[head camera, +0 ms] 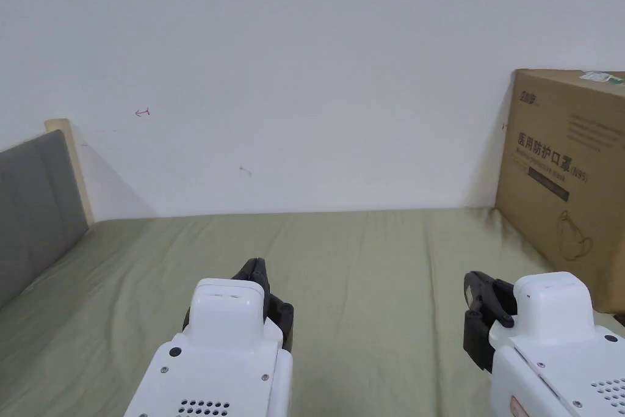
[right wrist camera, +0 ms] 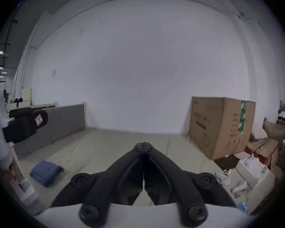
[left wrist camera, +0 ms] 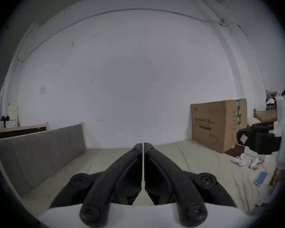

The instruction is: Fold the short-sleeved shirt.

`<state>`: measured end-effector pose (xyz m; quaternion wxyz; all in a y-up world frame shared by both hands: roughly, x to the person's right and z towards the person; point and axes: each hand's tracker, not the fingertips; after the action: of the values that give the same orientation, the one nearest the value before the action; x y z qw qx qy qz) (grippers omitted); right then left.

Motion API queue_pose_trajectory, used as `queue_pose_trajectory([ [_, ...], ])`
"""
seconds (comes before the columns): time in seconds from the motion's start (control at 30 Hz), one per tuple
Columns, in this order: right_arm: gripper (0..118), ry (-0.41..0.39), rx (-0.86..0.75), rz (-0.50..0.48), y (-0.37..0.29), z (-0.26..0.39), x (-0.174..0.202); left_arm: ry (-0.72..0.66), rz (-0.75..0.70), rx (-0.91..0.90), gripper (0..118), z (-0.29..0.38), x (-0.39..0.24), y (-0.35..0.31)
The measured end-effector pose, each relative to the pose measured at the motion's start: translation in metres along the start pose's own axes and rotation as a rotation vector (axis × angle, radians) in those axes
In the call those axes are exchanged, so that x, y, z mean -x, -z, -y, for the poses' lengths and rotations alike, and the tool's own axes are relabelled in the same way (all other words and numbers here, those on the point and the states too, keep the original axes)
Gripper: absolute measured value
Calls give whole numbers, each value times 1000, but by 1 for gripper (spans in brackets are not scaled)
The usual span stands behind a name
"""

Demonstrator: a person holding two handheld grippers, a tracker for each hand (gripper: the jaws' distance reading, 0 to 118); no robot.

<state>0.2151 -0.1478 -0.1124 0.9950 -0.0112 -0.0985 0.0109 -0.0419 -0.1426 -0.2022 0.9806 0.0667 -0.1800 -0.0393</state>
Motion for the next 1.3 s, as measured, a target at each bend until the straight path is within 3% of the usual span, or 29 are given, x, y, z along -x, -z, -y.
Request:
queue_pose_trajectory([
  [0.13,6,20,-52,40,-2,-2,5,-81,-40,38,2,1,5,4],
  [0.2,29,38,-56,75,-1,-4,7,-123,-50,36,5,-2,12,6],
  [0.23,54,50,-54,84,-1,-5,7,-148,-48,27,20,-4,15,5],
  [0.27,74,59,-51,89,0,-5,7,-166,-47,18,48,-7,17,4],
  [0.33,100,72,-53,93,0,-6,6,-159,-65,17,101,-12,18,4],
  [0.43,118,73,-54,111,-1,-7,6,-110,-80,-6,105,-18,17,0],
  [0.6,118,11,-52,114,1,-11,3,-73,-59,26,109,-17,17,2],
  [1.3,118,18,1,76,2,-5,10,-96,-35,103,109,-6,18,0],
])
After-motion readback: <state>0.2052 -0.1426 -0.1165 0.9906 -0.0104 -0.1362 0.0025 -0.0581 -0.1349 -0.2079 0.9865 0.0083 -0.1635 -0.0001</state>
